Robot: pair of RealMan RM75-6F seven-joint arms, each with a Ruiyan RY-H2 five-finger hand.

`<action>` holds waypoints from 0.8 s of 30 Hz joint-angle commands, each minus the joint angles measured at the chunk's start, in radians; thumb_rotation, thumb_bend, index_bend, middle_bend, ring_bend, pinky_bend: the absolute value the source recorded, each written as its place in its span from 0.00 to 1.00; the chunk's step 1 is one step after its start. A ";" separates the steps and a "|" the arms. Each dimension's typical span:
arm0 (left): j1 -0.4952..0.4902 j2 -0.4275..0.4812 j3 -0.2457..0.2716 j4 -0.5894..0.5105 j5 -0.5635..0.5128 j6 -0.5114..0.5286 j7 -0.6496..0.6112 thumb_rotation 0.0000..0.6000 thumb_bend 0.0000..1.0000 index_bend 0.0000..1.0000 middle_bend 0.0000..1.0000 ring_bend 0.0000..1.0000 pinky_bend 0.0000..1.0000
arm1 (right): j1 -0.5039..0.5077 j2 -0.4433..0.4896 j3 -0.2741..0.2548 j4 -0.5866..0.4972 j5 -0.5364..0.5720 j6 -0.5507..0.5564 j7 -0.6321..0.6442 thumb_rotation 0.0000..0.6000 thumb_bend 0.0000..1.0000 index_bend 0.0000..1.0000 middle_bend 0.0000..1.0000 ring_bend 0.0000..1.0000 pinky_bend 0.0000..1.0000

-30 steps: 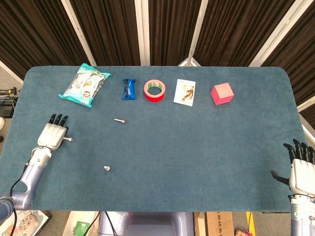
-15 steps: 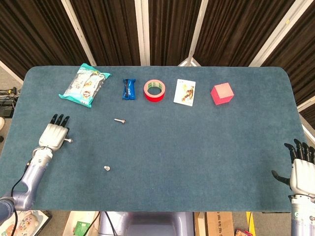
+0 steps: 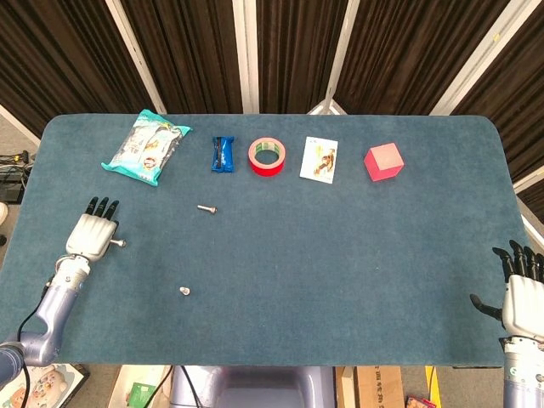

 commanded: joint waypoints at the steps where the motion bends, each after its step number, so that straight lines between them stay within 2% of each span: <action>1: 0.000 0.001 -0.001 -0.002 -0.002 0.001 0.004 1.00 0.48 0.49 0.05 0.00 0.00 | 0.000 0.000 0.000 -0.001 0.000 0.001 0.000 1.00 0.12 0.22 0.09 0.05 0.00; 9: -0.001 -0.008 0.002 0.005 -0.008 -0.014 0.016 1.00 0.47 0.48 0.05 0.00 0.00 | 0.000 0.001 0.002 -0.001 0.003 0.000 0.001 1.00 0.12 0.22 0.09 0.05 0.00; 24: 0.000 -0.013 0.005 0.016 -0.003 -0.010 0.032 1.00 0.47 0.55 0.05 0.00 0.00 | -0.001 0.000 0.001 -0.001 0.004 0.000 -0.001 1.00 0.12 0.22 0.09 0.05 0.00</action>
